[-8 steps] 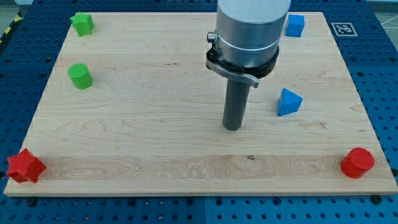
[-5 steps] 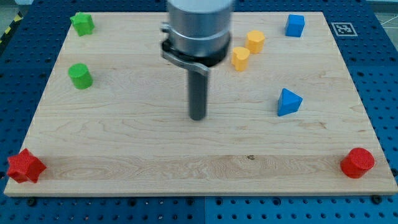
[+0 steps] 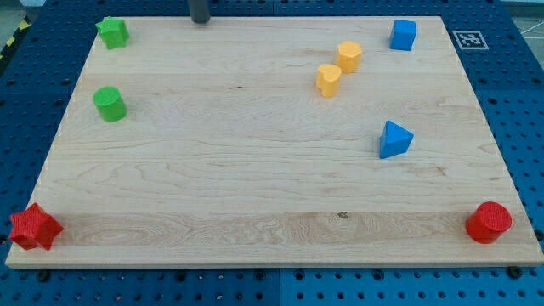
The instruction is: Slide the green star down and right a bit
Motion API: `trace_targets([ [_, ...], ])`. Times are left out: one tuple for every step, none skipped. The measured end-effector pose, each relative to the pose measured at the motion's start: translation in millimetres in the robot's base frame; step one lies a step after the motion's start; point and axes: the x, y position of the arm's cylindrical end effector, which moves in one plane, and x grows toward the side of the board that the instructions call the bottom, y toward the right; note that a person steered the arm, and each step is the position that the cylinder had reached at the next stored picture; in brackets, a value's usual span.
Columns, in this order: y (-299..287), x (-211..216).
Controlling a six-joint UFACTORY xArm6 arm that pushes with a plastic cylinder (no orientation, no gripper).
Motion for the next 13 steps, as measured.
trace_targets([
  [-11.4,-1.1],
  [-17.6,-1.1],
  [-36.6,-0.2],
  [-44.3,-1.5],
  [-51.9,-1.2],
  [-55.2,-1.6],
  [-95.4,-1.1],
  [-99.2,-0.6],
  [-105.5,-1.4],
  [-121.8,-1.6],
  [-145.0,-1.6],
  [-172.8,0.1],
  [-172.7,1.7],
])
